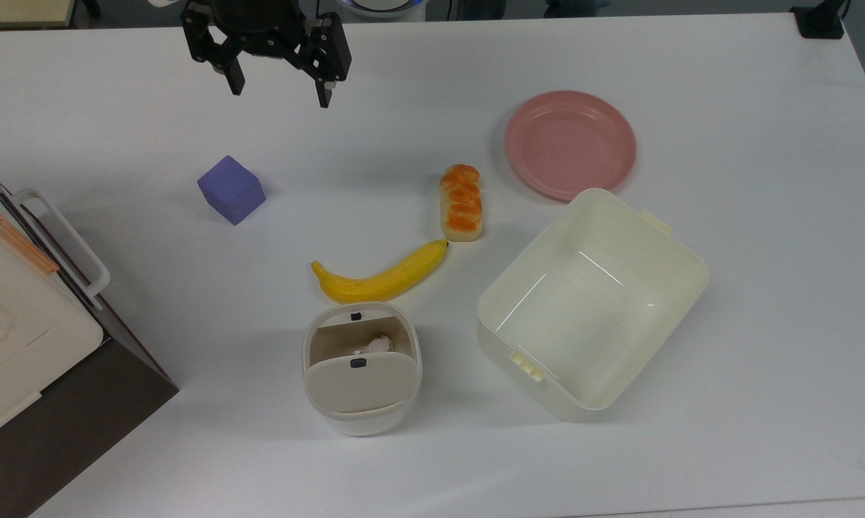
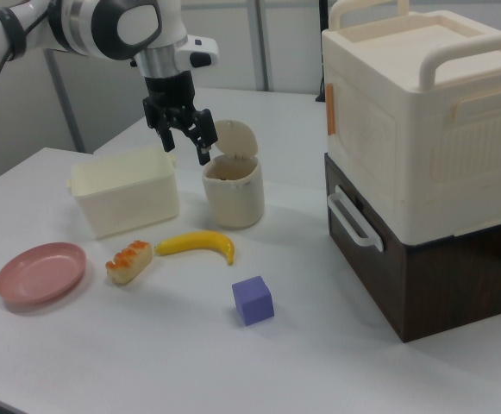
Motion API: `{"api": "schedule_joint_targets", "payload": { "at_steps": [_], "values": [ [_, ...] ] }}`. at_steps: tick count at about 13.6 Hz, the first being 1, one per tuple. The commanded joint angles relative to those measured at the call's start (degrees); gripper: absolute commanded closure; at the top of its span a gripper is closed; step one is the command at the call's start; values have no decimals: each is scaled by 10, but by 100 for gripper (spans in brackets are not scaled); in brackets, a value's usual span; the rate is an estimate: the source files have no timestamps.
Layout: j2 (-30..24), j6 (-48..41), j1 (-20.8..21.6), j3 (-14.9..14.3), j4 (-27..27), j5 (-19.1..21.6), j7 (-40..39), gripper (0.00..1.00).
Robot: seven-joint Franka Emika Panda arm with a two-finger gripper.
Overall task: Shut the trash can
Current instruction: 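Move the gripper toward the cream trash can's raised lid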
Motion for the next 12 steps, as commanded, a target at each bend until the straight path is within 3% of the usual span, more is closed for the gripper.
{"api": "schedule_joint_targets", "payload": {
  "at_steps": [1,2,3,4,5,7,12],
  "values": [
    [-12,10,-17,-3,-10,39,-32,21],
    [-12,12,-16,-3,-10,46,-42,31],
    [-12,13,-16,-1,-10,54,-66,64],
    [-11,16,-16,-1,-10,61,-89,87],
    [-11,30,-16,-1,-13,85,-111,100],
    [-9,69,-14,0,-16,103,-110,100],
    [36,237,8,7,-18,103,-105,100]
  ]
}}
